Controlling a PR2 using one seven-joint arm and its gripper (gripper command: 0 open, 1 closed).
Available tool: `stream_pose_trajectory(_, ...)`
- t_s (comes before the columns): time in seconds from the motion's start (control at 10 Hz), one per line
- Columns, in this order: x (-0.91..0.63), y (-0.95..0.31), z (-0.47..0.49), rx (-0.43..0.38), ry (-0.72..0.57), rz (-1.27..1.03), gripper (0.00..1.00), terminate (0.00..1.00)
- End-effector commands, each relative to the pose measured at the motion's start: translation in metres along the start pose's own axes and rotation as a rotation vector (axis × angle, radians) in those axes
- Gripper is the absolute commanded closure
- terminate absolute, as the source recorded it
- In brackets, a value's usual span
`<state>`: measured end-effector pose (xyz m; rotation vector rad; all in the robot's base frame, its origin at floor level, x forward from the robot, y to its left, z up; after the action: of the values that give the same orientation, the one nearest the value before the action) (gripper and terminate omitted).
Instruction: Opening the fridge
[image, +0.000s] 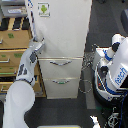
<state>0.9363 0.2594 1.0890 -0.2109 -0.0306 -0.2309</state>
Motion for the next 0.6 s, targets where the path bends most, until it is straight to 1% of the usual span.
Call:
stream_pose_trajectory(0.1,-0.025,-0.002,-0.037,0.023,-0.008,-0.104,1.00,0.00)
stream_pose_trajectory(0.6,-0.031,0.012,-0.051,0.024,0.013,-0.088,1.00,0.00)
